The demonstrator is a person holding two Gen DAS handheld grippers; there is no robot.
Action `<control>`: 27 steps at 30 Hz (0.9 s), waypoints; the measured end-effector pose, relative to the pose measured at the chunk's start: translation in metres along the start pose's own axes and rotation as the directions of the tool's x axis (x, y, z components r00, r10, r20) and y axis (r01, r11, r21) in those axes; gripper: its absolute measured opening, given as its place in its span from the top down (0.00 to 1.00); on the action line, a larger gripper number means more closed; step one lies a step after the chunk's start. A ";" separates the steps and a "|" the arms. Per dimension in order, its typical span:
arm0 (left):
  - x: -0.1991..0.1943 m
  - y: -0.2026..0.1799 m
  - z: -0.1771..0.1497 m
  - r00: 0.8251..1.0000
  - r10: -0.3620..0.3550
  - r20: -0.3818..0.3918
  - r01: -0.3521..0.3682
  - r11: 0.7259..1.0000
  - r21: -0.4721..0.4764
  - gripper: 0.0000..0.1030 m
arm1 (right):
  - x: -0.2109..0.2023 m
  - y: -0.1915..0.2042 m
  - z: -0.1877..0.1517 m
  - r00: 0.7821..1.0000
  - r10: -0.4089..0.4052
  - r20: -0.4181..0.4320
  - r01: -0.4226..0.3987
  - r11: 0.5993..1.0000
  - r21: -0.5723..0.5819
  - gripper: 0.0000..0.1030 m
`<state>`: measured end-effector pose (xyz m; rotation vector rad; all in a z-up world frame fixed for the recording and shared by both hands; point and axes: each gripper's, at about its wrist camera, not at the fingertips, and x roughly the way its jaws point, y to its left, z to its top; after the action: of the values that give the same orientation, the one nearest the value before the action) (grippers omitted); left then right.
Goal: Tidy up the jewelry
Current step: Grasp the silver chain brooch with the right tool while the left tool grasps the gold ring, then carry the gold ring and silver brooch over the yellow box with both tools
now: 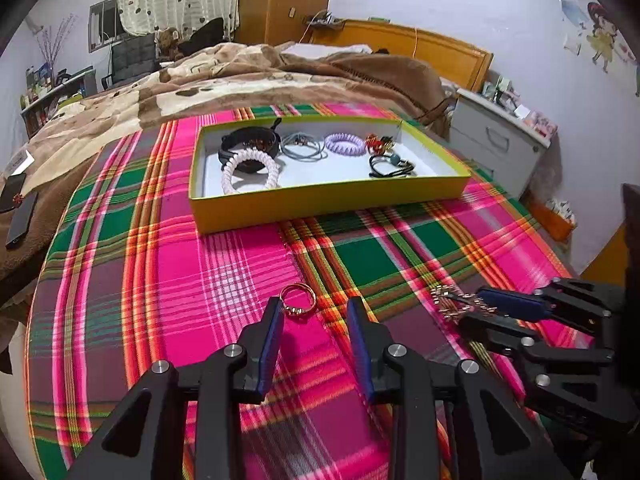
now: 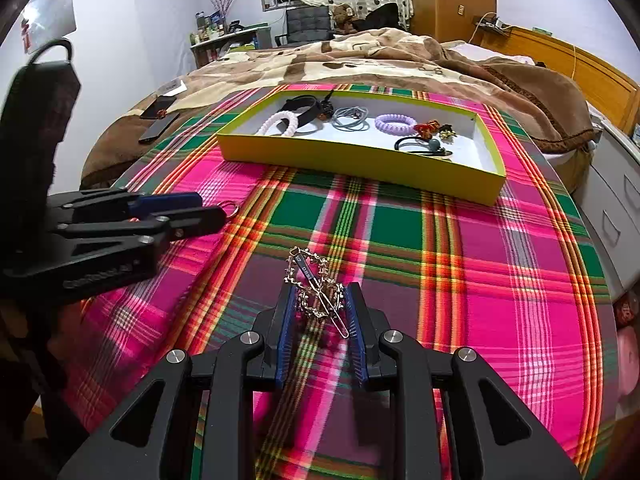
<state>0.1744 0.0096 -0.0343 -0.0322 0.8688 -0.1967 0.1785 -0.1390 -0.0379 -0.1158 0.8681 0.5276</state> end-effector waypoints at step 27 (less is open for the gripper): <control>-0.012 -0.006 0.010 0.999 0.002 0.038 -0.003 1.000 0.017 0.79 | -0.013 -0.022 0.010 0.999 -0.011 0.050 0.007 0.997 0.083 0.75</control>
<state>0.1735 0.0050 -0.0180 -0.0184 0.8295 -0.2006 0.1890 -0.1601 -0.0245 -0.0310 0.8388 0.4838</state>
